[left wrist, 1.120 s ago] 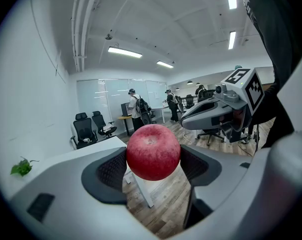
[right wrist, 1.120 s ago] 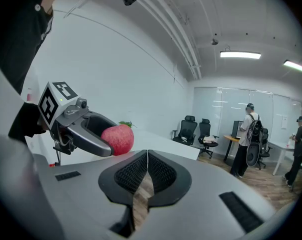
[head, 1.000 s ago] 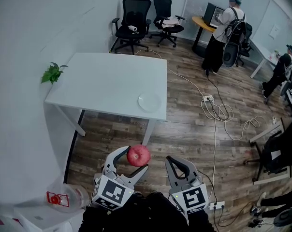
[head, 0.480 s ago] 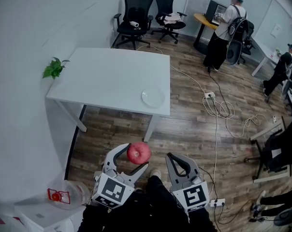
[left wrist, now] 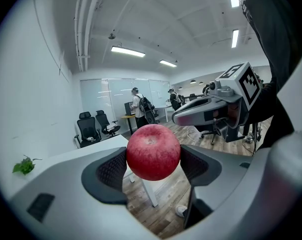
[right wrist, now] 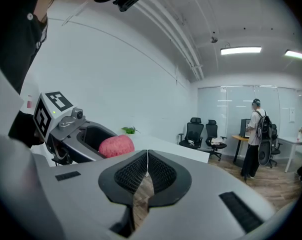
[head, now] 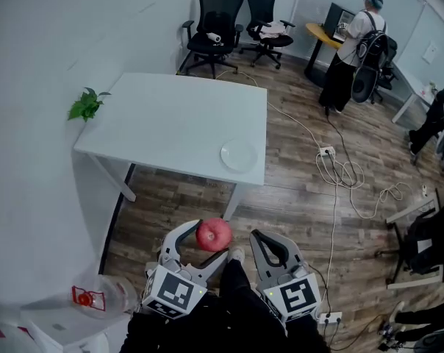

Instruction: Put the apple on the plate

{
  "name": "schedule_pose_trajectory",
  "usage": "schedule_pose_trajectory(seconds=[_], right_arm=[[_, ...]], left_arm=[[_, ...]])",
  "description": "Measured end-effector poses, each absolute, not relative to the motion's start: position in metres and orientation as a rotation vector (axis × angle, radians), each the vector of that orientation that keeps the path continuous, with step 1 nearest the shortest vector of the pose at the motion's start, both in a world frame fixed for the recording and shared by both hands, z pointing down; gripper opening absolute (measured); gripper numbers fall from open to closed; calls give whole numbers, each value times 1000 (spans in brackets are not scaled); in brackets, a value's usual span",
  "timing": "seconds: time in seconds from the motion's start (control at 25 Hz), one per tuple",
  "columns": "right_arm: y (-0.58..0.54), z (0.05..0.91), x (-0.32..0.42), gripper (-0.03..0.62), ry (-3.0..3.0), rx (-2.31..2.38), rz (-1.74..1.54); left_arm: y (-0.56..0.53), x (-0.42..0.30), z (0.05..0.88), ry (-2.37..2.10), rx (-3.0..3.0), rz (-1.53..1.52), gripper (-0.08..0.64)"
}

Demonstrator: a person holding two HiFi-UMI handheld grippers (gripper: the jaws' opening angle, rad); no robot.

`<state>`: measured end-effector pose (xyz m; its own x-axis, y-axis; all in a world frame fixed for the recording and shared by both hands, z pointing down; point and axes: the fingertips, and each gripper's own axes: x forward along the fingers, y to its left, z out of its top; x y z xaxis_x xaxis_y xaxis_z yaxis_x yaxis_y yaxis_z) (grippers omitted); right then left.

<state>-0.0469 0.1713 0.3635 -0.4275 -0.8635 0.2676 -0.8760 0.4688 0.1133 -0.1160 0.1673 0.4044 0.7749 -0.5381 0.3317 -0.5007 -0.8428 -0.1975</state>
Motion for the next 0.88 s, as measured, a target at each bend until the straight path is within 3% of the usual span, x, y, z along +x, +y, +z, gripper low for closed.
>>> schedule_pose_trajectory(seconds=[0.88], right_arm=[[23,367,61,41,-2430,1406,31]], left_arm=[[24,-33,400,974,-2833,-625,342]])
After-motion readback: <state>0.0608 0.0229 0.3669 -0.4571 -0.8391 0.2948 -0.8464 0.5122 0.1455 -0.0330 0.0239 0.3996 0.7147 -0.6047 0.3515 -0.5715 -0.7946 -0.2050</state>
